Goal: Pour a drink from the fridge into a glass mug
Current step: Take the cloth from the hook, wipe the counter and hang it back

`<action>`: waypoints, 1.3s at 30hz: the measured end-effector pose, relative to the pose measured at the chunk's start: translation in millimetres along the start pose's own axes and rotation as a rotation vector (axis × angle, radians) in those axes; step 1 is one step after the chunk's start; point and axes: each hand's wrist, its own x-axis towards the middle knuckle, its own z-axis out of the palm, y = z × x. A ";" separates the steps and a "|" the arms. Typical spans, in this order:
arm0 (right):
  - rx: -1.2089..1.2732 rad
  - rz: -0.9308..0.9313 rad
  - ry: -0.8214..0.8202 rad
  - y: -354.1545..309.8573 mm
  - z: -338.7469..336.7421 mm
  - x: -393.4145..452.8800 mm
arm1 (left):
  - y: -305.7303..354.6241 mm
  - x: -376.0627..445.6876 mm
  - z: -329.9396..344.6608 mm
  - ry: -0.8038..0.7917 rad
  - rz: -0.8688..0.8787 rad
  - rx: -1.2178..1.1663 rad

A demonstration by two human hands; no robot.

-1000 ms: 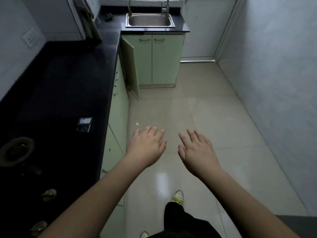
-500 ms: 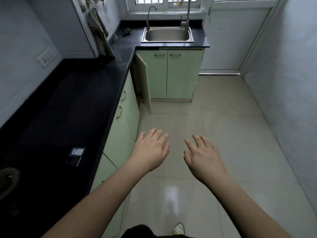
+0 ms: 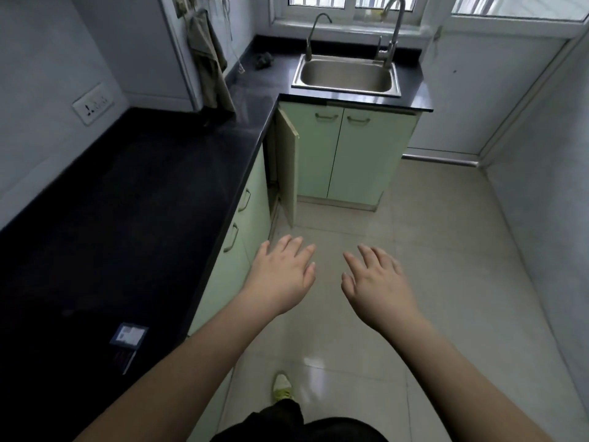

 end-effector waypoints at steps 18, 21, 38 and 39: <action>-0.017 -0.065 0.012 -11.7 -41.3 214.9 | -97.8 184.8 -45.7 0.035 -0.094 -0.016; -0.017 -0.095 0.014 -2.4 -43.6 261.0 | -108.8 226.0 -50.9 0.050 -0.119 0.017; 0.005 -0.330 0.044 -13.4 -96.6 494.1 | -191.6 387.7 -91.1 0.163 -0.367 -0.026; 0.008 -0.344 0.053 -21.4 -98.8 506.4 | -202.2 394.6 -92.1 0.173 -0.382 -0.023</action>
